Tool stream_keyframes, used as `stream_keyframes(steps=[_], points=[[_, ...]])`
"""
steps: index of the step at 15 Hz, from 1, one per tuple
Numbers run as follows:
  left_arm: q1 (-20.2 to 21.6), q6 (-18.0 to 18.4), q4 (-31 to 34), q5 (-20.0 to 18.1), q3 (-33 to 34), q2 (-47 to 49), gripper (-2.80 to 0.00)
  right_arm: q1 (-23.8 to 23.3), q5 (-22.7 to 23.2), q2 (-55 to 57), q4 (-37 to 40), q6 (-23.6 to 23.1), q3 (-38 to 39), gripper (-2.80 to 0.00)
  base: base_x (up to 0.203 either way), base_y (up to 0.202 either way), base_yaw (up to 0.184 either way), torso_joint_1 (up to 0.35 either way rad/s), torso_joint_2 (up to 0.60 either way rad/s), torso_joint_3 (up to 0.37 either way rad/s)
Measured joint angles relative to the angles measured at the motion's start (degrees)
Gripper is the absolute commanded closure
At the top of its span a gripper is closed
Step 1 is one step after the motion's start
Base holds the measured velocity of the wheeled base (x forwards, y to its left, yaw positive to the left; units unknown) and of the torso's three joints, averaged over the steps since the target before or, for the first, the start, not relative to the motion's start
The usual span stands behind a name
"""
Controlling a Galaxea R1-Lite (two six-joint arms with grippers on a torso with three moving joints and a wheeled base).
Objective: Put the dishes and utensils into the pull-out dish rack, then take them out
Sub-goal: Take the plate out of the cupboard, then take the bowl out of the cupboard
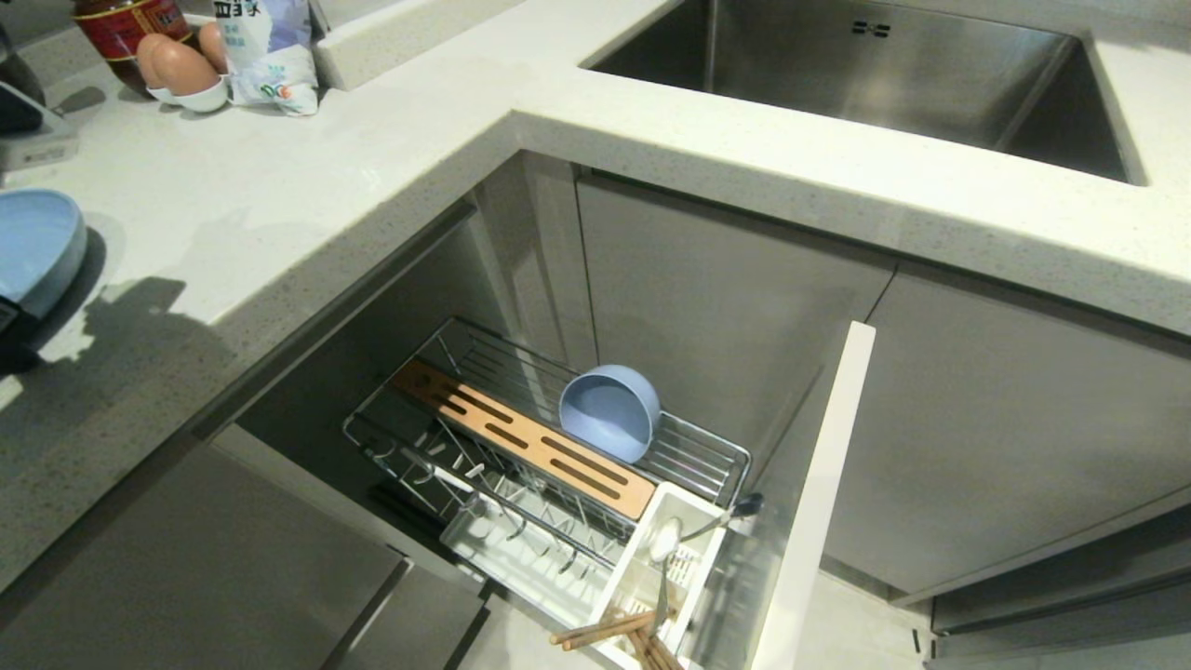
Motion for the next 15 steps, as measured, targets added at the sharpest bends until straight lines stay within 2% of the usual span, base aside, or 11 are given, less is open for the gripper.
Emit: stream_keyframes(steps=[3,5,6,8,9,11,13,15], points=[[-1.99,-1.59,-0.06,-4.44,-0.07,-1.15,-2.8,0.0,0.0,0.0,0.0,0.0,0.0,0.0,0.0,0.0,0.0,0.0,0.0,0.0],[-4.99,-4.19,-2.02,-9.37,0.06,-2.38,-2.8,0.0,-0.02,0.0,0.0,0.0,0.0,0.0,0.0,0.0,0.0,0.0,0.0,0.0],[-7.09,-5.81,-4.33,-12.18,0.2,-3.19,-2.8,0.0,0.0,0.0,0.0,0.0,0.0,0.0,0.0,0.0,0.0,0.0,0.0,0.0],[-11.14,-9.87,-12.81,-15.4,0.22,-4.86,-2.8,0.0,0.01,0.0,0.0,0.0,0.0,0.0,0.0,0.0,0.0,0.0,0.0,0.0],[-13.01,-12.55,-18.21,-16.17,0.46,-5.78,0.0,0.0,0.0,0.0,0.0,0.0,0.0,0.0,0.0,0.0,0.0,0.0,0.0,0.0],[-16.38,-19.32,-29.85,-17.1,2.88,-7.37,0.0,0.0,0.0,0.0,0.0,0.0,0.0,0.0,0.0,0.0,0.0,0.0,0.0,0.0],[-19.12,-27.99,-39.99,-17.46,6.02,-8.32,0.0,0.0,0.0,0.0,0.0,0.0,0.0,0.0,0.0,0.0,0.0,0.0,0.0,0.0],[-20.56,-36.34,-42.92,-17.5,7.87,-8.77,0.0,0.0,0.02,0.0,0.0,0.0,0.0,0.0,0.0,0.0,0.0,0.0,0.0,0.0]])
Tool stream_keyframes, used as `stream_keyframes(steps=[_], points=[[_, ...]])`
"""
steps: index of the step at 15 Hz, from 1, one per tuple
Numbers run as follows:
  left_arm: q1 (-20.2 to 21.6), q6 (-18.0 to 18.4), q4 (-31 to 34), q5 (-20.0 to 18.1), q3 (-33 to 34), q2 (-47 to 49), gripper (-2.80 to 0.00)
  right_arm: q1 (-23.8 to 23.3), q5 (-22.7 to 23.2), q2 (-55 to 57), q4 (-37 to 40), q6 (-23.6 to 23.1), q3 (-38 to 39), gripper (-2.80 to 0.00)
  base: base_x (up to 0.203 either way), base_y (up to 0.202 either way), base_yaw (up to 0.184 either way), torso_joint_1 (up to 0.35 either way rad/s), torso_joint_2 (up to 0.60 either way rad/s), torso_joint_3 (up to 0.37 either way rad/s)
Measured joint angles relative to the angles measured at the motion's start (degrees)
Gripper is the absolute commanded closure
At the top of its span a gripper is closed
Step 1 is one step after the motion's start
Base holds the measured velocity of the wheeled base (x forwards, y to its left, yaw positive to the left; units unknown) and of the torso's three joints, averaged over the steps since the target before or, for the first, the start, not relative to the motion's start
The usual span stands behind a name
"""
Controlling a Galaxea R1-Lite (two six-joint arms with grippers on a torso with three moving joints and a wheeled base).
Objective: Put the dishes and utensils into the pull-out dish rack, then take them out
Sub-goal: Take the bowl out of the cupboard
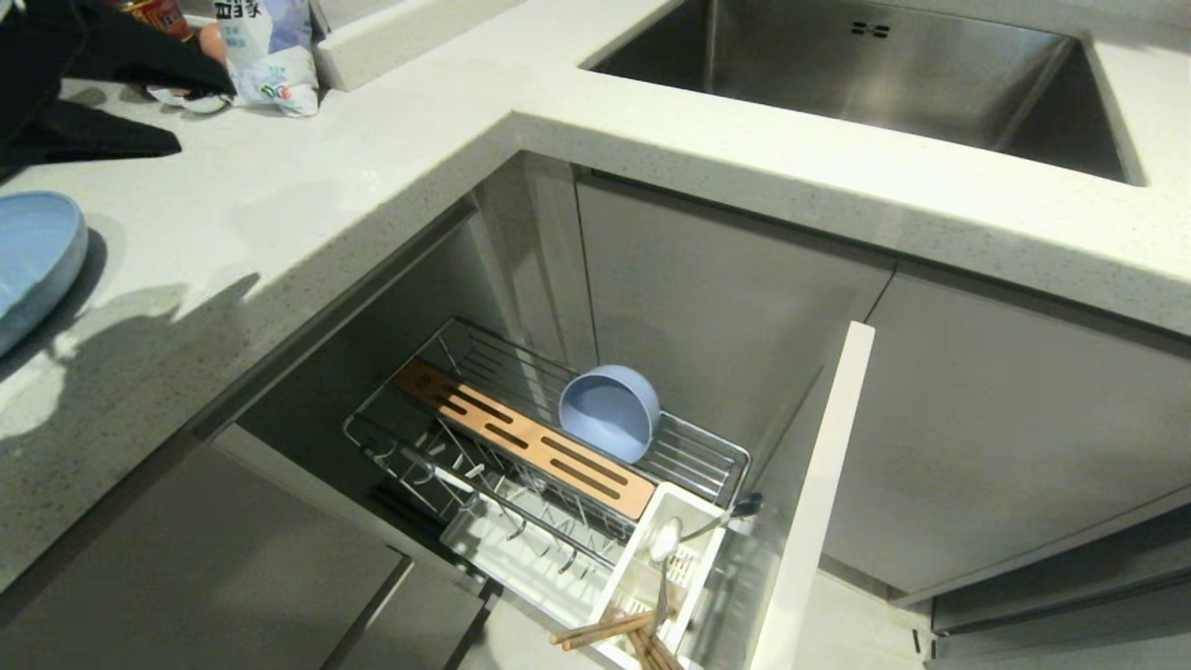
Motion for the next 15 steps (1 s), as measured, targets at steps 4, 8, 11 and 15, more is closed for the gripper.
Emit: stream_keyframes(steps=[4,8,11,15], points=[[-0.89,-6.95,-0.08,0.15,2.14,-0.13,0.0,0.0,-0.02,0.0,0.0,0.0,0.0,0.0,0.0,0.0,0.0,0.0,0.0,0.0],[-4.67,-12.13,-0.29,0.13,4.59,2.47,0.0,0.0,-0.02,0.0,0.0,0.0,0.0,0.0,0.0,0.0,0.0,0.0,0.0,0.0],[-6.68,-16.32,-1.0,0.02,7.57,8.04,0.0,0.0,-0.02,0.0,0.0,0.0,0.0,0.0,0.0,0.0,0.0,0.0,0.0,0.0],[-7.19,-18.91,-7.43,-2.63,13.24,16.27,0.0,0.0,-0.02,0.0,0.0,0.0,0.0,0.0,0.0,0.0,0.0,0.0,0.0,0.0]])
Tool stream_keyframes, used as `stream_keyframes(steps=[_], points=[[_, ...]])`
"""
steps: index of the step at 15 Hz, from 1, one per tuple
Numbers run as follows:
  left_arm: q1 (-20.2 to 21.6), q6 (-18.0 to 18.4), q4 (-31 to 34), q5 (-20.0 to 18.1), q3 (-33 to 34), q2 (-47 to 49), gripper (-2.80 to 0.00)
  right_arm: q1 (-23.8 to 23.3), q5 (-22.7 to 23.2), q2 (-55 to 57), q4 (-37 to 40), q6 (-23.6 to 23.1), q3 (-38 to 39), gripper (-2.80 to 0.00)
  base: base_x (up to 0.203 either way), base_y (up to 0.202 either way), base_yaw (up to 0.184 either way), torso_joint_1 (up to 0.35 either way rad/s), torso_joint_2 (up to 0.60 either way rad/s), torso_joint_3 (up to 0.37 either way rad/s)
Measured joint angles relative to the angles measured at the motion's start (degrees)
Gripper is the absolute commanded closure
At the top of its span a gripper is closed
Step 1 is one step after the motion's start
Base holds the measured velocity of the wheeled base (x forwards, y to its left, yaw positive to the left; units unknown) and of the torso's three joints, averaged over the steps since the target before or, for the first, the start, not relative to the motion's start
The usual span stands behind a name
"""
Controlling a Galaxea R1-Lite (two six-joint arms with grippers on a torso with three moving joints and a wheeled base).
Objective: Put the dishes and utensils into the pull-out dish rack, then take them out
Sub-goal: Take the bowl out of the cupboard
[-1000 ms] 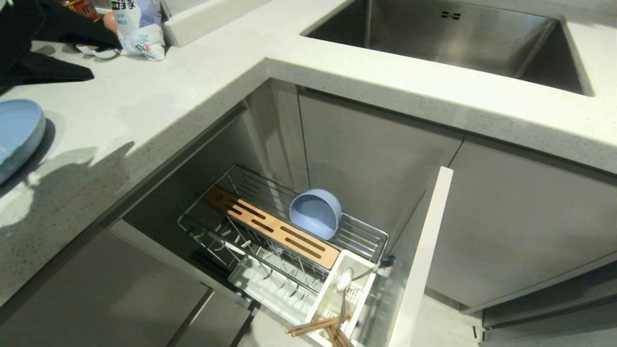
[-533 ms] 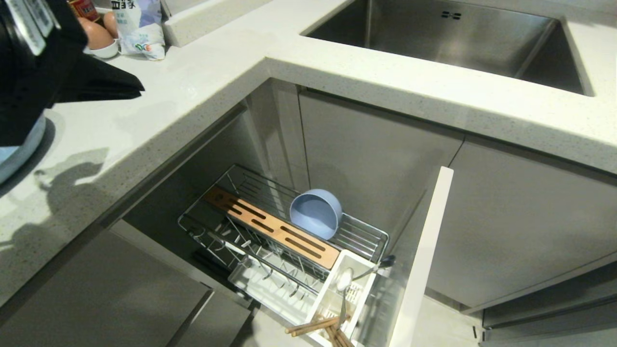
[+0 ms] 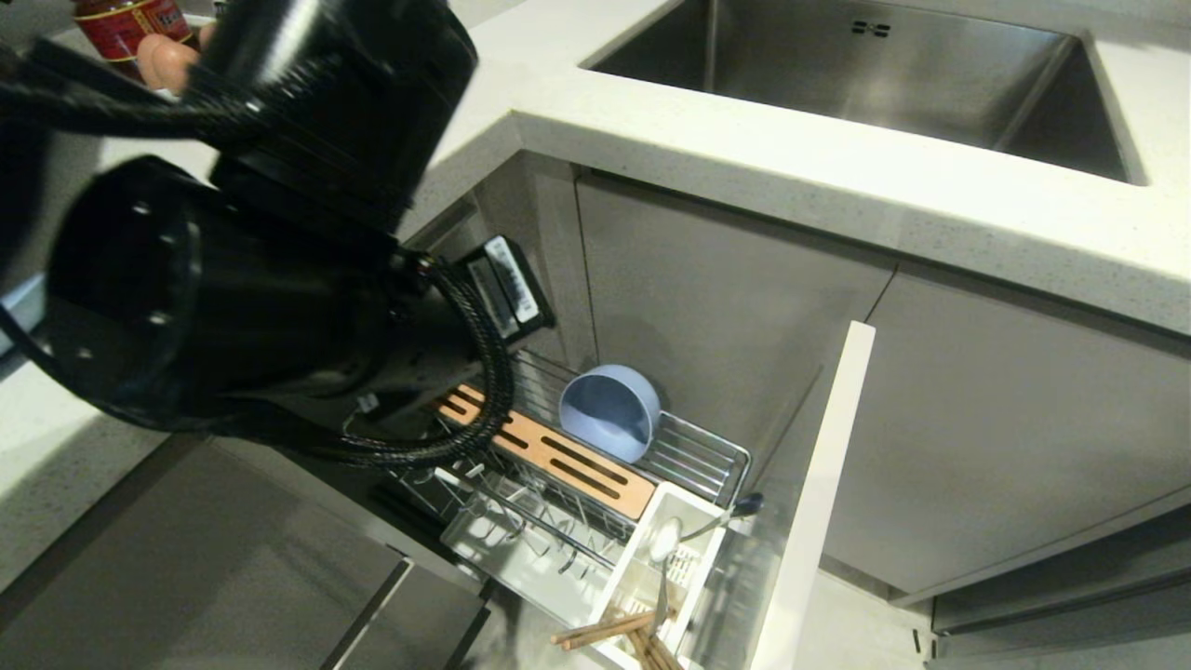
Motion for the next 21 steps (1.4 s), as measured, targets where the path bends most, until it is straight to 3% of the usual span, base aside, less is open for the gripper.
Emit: stream_keyframes(steps=[2,5,6,10,14,21], points=[[0.33,-0.23,-2.12,-4.37,2.09,2.97,0.0,0.0,0.0,0.0,0.0,0.0,0.0,0.0,0.0,0.0,0.0,0.0,0.0,0.0],[1.04,-0.24,-4.13,-5.48,4.06,6.64,0.0,0.0,0.0,0.0,0.0,0.0,0.0,0.0,0.0,0.0,0.0,0.0,0.0,0.0],[1.22,-0.29,-4.34,-5.55,4.54,7.71,-2.8,0.0,0.0,0.0,0.0,0.0,0.0,0.0,0.0,0.0,0.0,0.0,0.0,0.0],[2.53,-0.51,-6.87,-6.63,6.46,10.09,-2.8,0.0,0.0,0.0,0.0,0.0,0.0,0.0,0.0,0.0,0.0,0.0,0.0,0.0],[4.43,-0.05,-11.61,-10.08,6.75,12.45,-2.8,0.0,-0.02,0.0,0.0,0.0,0.0,0.0,0.0,0.0,0.0,0.0,0.0,0.0],[10.09,5.82,-25.13,-17.21,6.29,19.2,-2.8,0.0,-0.02,0.0,0.0,0.0,0.0,0.0,0.0,0.0,0.0,0.0,0.0,0.0]])
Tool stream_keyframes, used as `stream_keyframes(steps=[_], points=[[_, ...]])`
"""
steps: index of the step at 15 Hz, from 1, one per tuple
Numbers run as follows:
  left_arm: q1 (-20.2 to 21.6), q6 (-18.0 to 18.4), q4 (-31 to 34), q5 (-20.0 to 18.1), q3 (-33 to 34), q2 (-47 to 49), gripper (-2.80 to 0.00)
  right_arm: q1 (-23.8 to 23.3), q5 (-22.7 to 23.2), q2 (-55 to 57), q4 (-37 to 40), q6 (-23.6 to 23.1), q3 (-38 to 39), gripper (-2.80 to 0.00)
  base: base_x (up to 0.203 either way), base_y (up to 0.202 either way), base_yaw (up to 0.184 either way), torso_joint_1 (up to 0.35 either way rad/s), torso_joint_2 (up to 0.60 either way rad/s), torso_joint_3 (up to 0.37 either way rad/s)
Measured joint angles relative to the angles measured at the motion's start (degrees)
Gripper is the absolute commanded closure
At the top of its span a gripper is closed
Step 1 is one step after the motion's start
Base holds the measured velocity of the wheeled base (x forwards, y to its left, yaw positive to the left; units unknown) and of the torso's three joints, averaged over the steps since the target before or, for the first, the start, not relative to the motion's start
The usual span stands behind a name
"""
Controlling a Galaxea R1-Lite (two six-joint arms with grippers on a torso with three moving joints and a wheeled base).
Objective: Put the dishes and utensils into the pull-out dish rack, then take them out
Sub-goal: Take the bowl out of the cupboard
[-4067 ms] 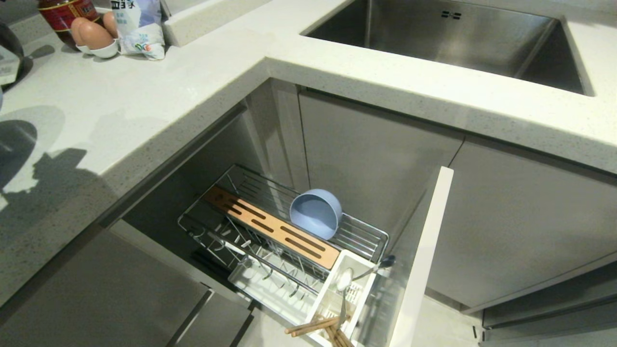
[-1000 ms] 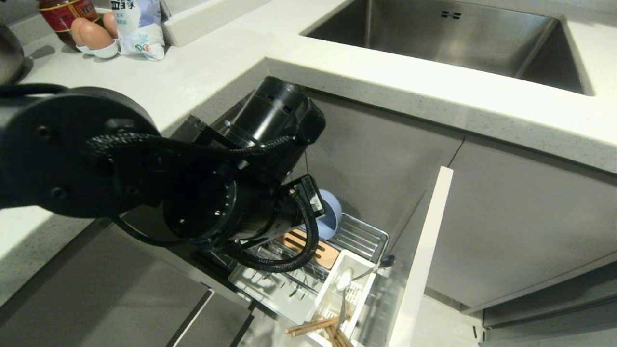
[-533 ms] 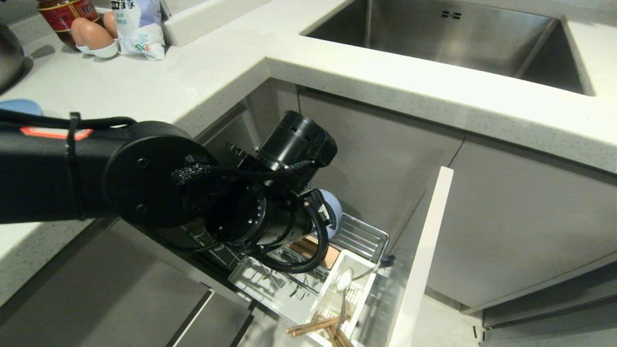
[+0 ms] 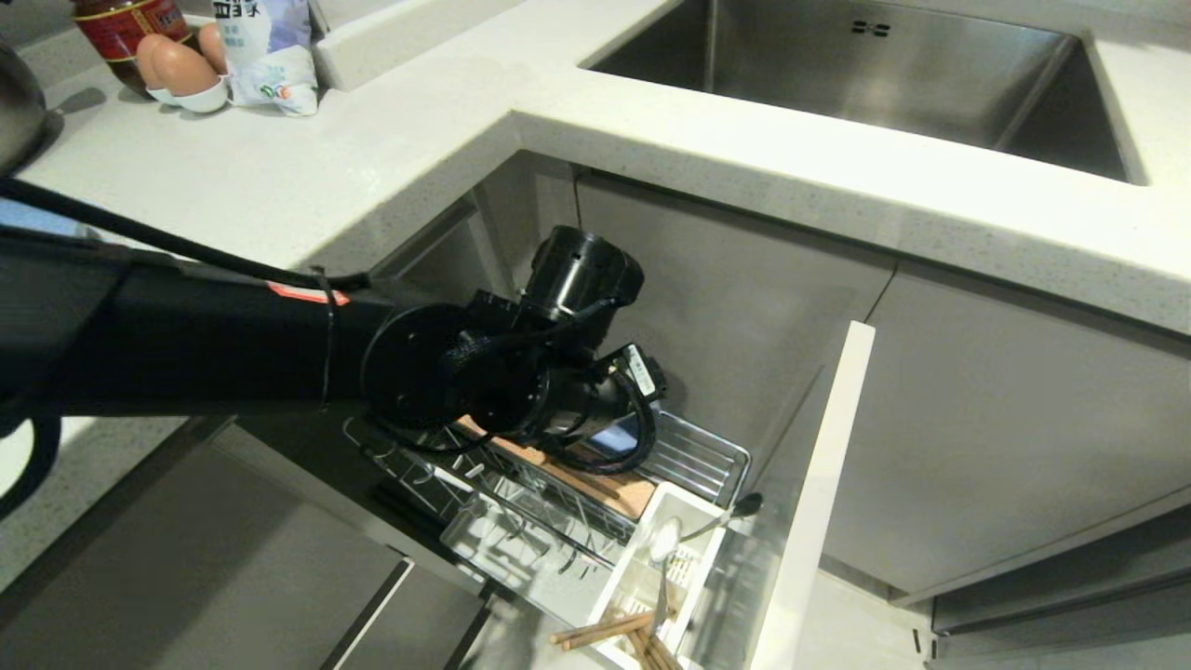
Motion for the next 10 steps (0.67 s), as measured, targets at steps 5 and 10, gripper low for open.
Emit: stream_keyframes(steps=[5,10], points=[[2.9,2.46,-3.25,-4.34,-1.36,3.77,-2.8,0.0,0.02,0.0,0.0,0.0,0.0,0.0,0.0,0.0,0.0,0.0,0.0,0.0],[3.56,3.48,-3.42,-4.75,-1.97,5.03,0.0,0.0,0.0,0.0,0.0,0.0,0.0,0.0,0.0,0.0,0.0,0.0,0.0,0.0]])
